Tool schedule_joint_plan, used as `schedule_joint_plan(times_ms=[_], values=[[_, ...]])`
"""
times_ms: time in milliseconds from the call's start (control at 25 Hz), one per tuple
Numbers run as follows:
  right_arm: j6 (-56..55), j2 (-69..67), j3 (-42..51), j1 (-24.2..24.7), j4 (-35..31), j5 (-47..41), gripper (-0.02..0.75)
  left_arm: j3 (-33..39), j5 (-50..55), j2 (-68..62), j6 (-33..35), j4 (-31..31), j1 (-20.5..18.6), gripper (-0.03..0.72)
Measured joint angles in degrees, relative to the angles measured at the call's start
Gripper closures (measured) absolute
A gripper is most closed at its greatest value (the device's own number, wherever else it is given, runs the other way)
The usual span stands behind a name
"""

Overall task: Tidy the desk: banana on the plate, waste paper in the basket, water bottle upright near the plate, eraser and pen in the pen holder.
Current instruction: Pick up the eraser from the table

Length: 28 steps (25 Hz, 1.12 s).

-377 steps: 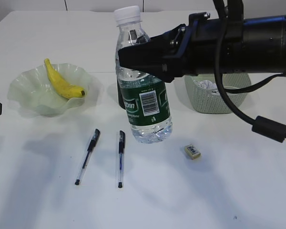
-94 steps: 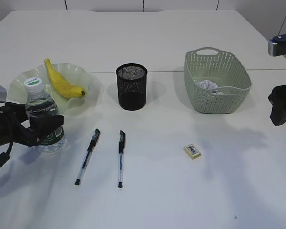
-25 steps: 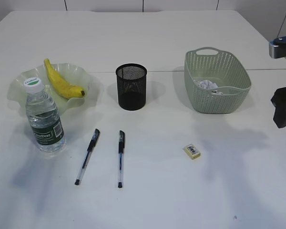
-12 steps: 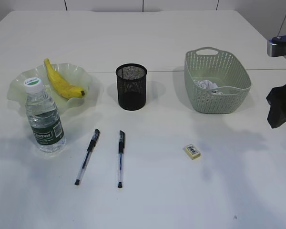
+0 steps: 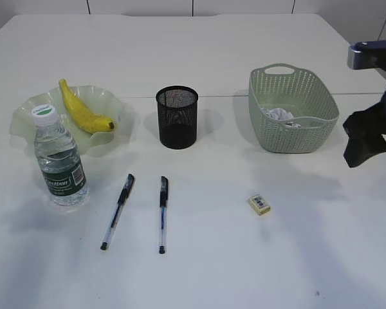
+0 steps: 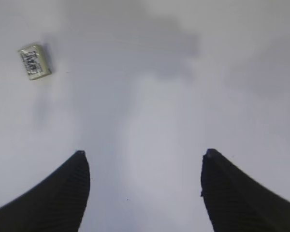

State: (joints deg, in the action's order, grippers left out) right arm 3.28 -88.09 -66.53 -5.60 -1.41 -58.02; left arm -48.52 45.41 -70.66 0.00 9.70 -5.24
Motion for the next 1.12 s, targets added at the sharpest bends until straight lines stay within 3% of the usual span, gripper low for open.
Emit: schedule_joint_plan(times_ms=[240, 680, 1120], values=[[0.00, -2.63, -6.01, -6.98, 1.97, 0.00, 0.214, 0.00, 5.18, 0.00, 1.25, 1.85, 0.00, 0.194], [-1.06, -16.69, -18.62, -14.24, 2.40, -3.05, 0.215, 0.00, 5.90, 0.12, 3.59, 3.67, 0.00, 0.212], [-1.31, -26.81, -20.32, -15.09, 1.82, -3.65, 0.205, -0.25, 7.63, 0.12, 3.64, 4.81, 0.00, 0.214]])
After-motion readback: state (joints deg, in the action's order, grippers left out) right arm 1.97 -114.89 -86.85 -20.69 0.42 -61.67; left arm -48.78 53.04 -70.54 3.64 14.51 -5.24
